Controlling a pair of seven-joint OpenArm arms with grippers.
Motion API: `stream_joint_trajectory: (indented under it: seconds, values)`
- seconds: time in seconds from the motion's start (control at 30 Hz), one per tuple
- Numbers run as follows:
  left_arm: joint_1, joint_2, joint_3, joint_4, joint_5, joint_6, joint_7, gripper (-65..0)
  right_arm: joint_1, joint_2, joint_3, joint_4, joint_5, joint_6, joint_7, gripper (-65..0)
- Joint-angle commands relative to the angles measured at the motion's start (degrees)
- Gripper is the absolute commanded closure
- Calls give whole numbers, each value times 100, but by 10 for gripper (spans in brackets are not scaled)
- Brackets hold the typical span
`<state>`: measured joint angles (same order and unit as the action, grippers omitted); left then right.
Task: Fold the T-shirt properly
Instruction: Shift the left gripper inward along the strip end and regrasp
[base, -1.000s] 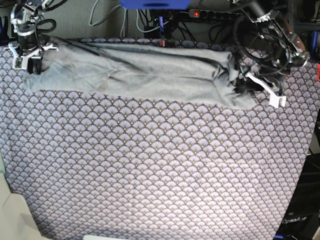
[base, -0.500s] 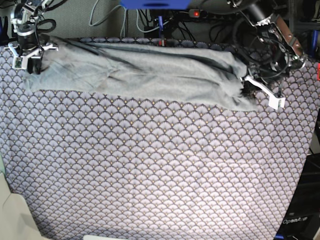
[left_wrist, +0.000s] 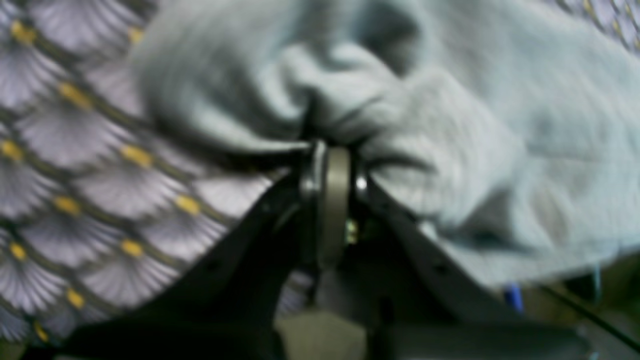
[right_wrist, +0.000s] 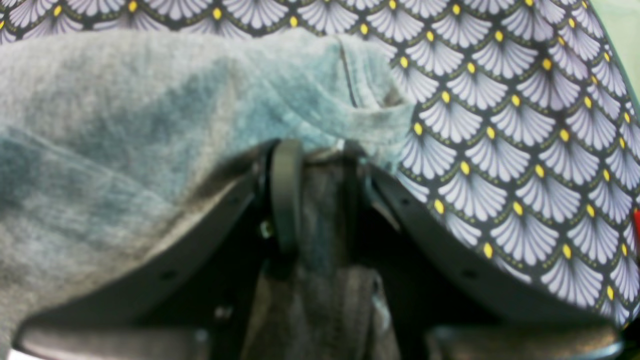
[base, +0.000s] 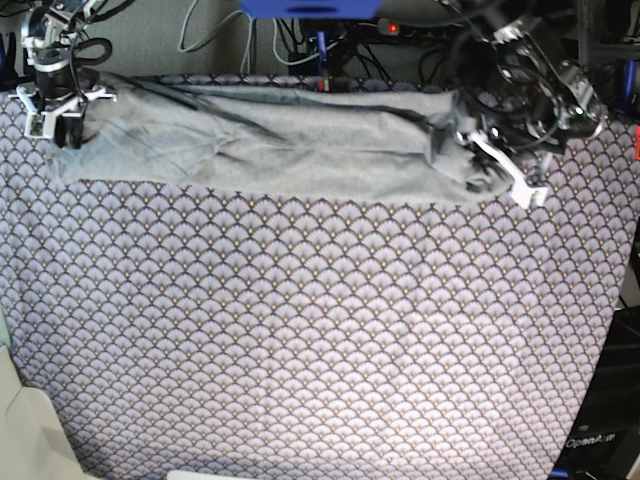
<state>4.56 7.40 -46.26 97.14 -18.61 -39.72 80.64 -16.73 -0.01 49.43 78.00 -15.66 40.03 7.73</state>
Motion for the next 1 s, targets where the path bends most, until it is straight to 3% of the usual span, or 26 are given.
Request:
stream_joint_trajectory:
  seconds: [0.0, 0.17, 0.43, 0.67, 0.97]
  values:
    - [-100, -15, 6, 374, -104, -28, -64, 0, -2, 41, 2, 55, -21, -3, -3, -159]
    - [-275, 160, 6, 1077, -104, -28, -64, 0, -10, 41, 2, 55, -21, -3, -3, -159]
    - [-319, 160, 692, 1094, -60, -28, -64, 0, -19, 41, 2, 55, -21, -3, -3, -159]
    - [-196, 160, 622, 1086, -86, -28, -64, 0, -19, 41, 2, 73, -21, -3, -3, -159]
    - [111, -533, 226, 1024, -95, -28, -64, 0, -10, 32, 2, 64, -21, -3, -3, -159]
